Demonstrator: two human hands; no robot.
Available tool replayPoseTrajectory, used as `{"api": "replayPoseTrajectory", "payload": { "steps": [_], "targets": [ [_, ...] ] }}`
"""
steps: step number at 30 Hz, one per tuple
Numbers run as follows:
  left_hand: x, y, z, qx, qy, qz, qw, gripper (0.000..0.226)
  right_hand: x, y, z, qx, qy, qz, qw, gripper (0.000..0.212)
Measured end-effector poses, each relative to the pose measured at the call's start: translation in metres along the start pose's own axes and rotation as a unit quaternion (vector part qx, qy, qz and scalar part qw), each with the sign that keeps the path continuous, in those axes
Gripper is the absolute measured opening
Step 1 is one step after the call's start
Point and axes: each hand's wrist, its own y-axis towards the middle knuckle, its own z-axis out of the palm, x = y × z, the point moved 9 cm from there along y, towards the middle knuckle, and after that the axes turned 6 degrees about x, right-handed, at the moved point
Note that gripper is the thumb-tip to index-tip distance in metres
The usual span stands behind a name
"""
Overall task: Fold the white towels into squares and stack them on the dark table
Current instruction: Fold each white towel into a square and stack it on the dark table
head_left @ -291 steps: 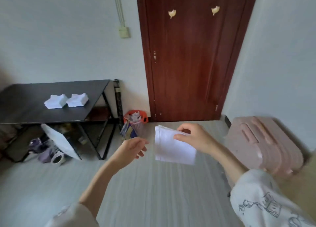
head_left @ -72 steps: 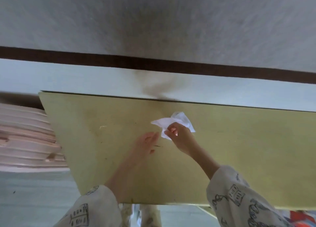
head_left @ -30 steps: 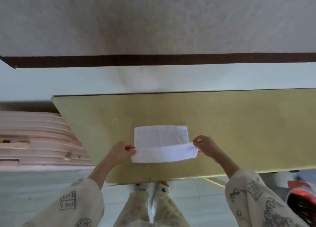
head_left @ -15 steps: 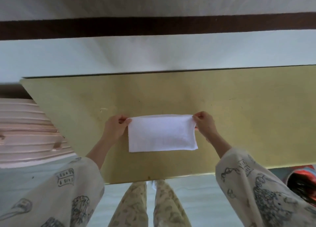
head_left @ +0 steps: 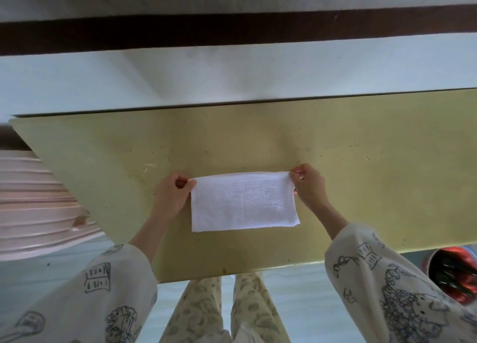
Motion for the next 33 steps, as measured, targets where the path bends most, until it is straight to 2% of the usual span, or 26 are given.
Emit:
{"api": "replayPoseTrajectory", "payload": {
  "steps": [8,12,15,17,19,21,25,30,33],
  "targets": [
    [0.005,0.002,-0.004,0.000,0.015,0.002,1.000,0.019,0.006,0.002,0.000,-0.011,-0.047,-0.040,0.998,0.020],
    [0.001,-0.004,-0.010,-0.029,0.015,0.009,0.999,0.018,0.022,-0.005,0.002,-0.030,-0.144,-0.109,0.983,0.025],
    [-0.029,-0.011,-0.007,-0.073,0.141,0.117,0.980,0.011,0.048,-0.016,0.011,-0.084,-0.268,-0.209,0.937,0.030],
    [-0.054,-0.015,0.012,-0.063,0.222,0.208,0.951,0.010,0.064,-0.023,0.024,-0.098,-0.307,-0.271,0.907,0.024],
    [-0.071,-0.016,0.036,-0.039,0.257,0.266,0.928,0.011,0.074,-0.026,0.040,-0.088,-0.325,-0.307,0.890,0.021],
    [-0.079,-0.014,0.051,-0.028,0.254,0.282,0.925,0.010,0.080,-0.025,0.053,-0.073,-0.330,-0.318,0.886,0.016],
    [-0.083,-0.007,0.062,-0.028,0.244,0.263,0.933,0.011,0.080,-0.016,0.063,-0.049,-0.341,-0.307,0.887,0.002],
    [-0.080,0.002,0.066,-0.008,0.251,0.248,0.936,0.014,0.077,-0.009,0.069,-0.018,-0.370,-0.301,0.879,0.011],
    [-0.080,0.001,0.065,-0.012,0.236,0.252,0.938,0.011,0.076,-0.008,0.070,-0.002,-0.356,-0.295,0.887,0.014]
  ]
}}
